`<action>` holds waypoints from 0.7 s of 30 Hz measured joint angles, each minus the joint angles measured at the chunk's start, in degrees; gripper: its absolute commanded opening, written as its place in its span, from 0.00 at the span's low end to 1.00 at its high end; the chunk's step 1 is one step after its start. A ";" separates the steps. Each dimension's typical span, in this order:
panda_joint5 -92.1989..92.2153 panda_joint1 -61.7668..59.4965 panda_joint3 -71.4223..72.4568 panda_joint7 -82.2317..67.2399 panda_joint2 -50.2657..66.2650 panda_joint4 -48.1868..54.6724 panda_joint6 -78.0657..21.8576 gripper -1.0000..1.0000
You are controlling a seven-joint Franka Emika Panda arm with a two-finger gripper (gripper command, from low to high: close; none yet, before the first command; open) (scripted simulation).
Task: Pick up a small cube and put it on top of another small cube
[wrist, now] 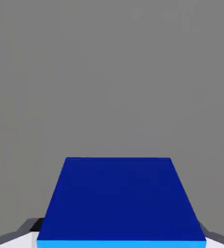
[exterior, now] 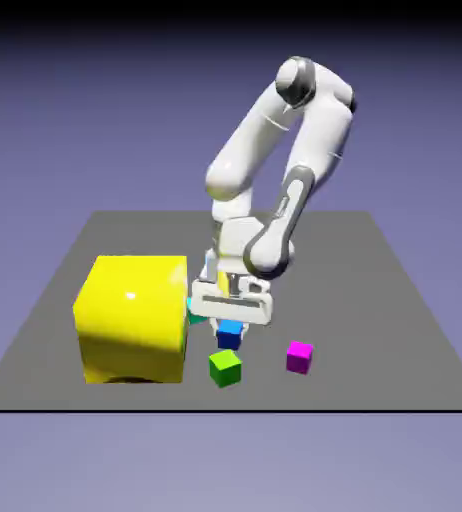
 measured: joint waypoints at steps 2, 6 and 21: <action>-0.90 3.12 -3.71 -1.05 4.15 -1.05 3.21 0.00; -3.95 8.55 -10.17 -2.66 11.58 -2.78 8.53 0.00; -41.32 12.37 -14.84 1.41 21.52 -1.86 5.62 0.00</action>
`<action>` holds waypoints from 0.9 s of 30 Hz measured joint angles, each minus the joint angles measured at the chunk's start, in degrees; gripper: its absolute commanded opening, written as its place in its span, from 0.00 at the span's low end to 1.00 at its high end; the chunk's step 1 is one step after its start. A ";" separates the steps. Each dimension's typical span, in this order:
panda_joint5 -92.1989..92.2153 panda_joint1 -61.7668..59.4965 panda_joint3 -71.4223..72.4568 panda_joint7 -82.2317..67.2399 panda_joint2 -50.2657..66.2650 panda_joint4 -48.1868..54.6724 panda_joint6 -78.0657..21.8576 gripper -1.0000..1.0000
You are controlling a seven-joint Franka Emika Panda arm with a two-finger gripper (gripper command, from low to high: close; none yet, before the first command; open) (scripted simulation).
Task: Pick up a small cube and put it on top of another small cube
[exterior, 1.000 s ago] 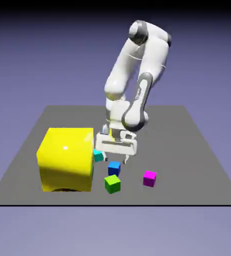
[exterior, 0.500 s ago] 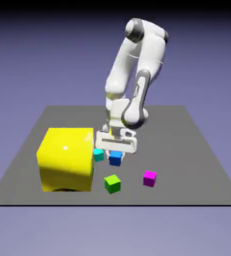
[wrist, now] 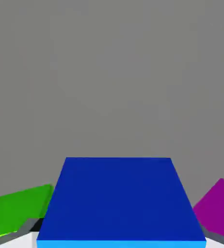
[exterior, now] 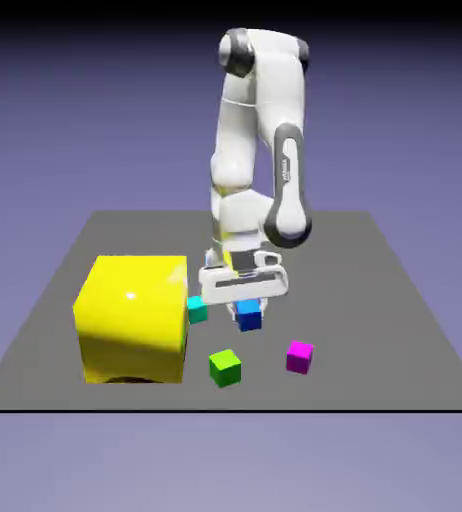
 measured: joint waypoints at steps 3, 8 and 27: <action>-7.47 0.76 -0.93 0.82 1.99 0.18 -0.58 0.00; -19.93 2.00 -2.45 2.17 5.30 0.49 -1.55 0.00; -58.31 11.80 -13.27 7.31 16.93 1.73 -2.39 0.00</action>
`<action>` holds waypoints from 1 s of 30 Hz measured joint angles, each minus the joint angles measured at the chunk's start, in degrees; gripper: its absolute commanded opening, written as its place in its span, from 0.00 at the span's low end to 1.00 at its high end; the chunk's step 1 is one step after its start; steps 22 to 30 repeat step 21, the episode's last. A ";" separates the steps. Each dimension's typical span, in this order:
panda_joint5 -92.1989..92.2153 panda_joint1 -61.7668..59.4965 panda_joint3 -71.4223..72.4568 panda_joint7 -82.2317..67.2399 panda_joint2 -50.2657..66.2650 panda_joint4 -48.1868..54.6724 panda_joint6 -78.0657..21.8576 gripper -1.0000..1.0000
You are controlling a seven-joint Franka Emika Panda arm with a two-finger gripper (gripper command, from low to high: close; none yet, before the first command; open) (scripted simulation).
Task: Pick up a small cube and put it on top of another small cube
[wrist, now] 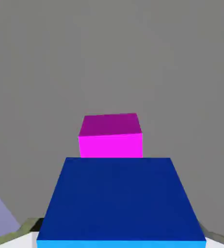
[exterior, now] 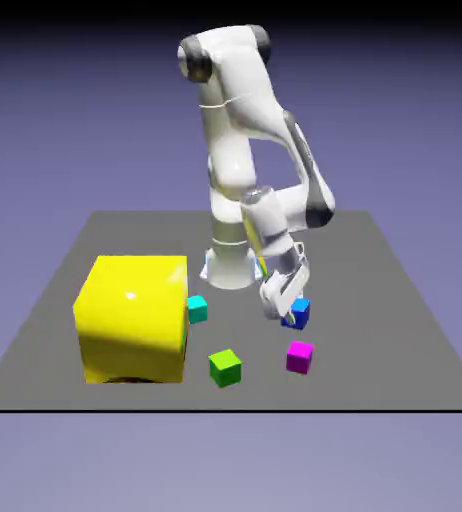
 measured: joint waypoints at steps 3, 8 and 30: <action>-2.06 6.03 -6.22 1.18 1.98 0.34 1.98 0.00; -5.49 16.08 -16.60 3.14 5.27 0.91 5.29 0.00; -13.21 38.60 -39.85 7.56 12.66 2.18 12.64 1.00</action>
